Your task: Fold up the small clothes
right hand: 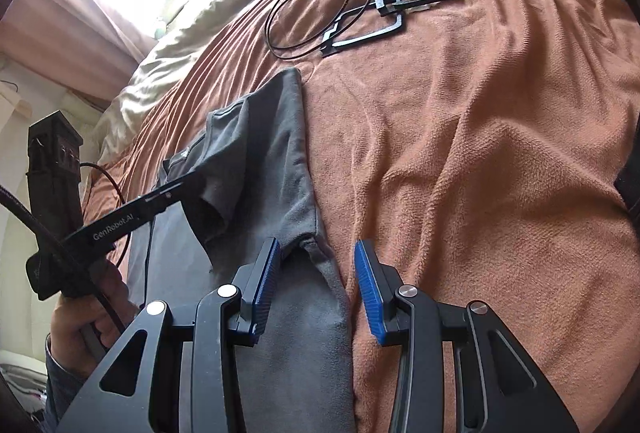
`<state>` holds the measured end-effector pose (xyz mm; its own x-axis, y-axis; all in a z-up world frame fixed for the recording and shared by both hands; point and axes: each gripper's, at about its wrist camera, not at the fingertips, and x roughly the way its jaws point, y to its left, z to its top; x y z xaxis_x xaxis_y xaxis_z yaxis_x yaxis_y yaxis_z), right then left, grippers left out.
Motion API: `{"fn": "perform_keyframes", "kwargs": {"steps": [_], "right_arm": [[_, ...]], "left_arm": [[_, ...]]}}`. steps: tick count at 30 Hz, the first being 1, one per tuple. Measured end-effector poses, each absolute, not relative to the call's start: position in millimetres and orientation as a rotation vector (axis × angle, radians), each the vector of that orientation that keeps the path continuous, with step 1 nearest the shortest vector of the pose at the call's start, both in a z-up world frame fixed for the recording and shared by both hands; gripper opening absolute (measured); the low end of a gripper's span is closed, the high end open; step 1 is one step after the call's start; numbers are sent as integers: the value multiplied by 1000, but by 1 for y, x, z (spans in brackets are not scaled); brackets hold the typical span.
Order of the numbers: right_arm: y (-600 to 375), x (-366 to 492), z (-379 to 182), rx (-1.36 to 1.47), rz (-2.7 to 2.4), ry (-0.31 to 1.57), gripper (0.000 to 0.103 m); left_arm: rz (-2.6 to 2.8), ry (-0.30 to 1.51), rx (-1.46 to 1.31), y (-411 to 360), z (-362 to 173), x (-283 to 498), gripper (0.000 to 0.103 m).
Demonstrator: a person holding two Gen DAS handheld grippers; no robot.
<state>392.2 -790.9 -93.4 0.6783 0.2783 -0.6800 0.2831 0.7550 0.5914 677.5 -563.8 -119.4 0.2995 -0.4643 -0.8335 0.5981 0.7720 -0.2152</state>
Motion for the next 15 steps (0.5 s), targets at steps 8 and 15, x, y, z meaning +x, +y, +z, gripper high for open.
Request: {"fn": "perform_keyframes", "kwargs": {"steps": [8, 15], "right_arm": [[-795, 397, -94, 760, -20, 828, 37], [-785, 402, -98, 715, -9, 858, 37]], "left_arm": [[-599, 1046, 111, -524, -108, 716, 15], [-567, 1099, 84, -505, -135, 727, 37]]}}
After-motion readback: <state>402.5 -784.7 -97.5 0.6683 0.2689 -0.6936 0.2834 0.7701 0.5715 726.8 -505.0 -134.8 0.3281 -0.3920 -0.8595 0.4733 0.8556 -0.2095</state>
